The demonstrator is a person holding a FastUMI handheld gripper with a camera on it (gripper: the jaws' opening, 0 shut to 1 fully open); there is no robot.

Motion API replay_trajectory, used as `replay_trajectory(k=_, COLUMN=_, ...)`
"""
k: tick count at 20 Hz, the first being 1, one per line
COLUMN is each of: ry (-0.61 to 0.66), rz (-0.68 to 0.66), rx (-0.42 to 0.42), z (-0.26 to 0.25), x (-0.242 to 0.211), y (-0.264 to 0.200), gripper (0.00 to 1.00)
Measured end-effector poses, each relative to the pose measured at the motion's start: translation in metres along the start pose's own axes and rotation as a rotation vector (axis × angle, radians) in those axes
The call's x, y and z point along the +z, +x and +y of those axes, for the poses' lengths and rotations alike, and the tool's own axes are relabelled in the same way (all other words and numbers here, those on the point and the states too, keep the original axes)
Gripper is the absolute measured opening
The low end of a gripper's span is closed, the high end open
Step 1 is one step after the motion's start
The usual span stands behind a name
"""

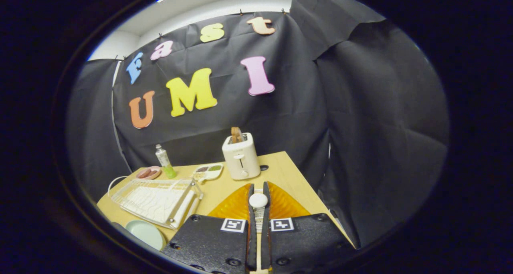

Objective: Take the plate from the dish rack, then take the spoon from the basket and place it into the plate.

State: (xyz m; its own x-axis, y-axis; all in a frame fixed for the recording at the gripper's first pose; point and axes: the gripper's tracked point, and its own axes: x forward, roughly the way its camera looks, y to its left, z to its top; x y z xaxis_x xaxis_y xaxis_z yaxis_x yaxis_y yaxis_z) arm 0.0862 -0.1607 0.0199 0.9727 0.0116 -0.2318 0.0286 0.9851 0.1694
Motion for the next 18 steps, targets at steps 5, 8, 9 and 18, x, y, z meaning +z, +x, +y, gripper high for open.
replay_trajectory(k=5, ry=-0.053, rz=0.013, rx=0.222, z=0.094, x=0.013, y=-0.052, gripper=0.09)
replay_trajectory(k=8, ry=-0.078, rz=0.069, rx=0.364, z=0.151, x=0.001, y=-0.079, gripper=0.09)
replay_trajectory(k=9, ry=-0.091, rz=0.087, rx=0.403, z=0.167, x=-0.005, y=-0.086, gripper=0.09)
replay_trajectory(k=18, ry=-0.273, rz=0.312, rx=0.620, z=0.269, x=-0.108, y=-0.102, gripper=0.09)
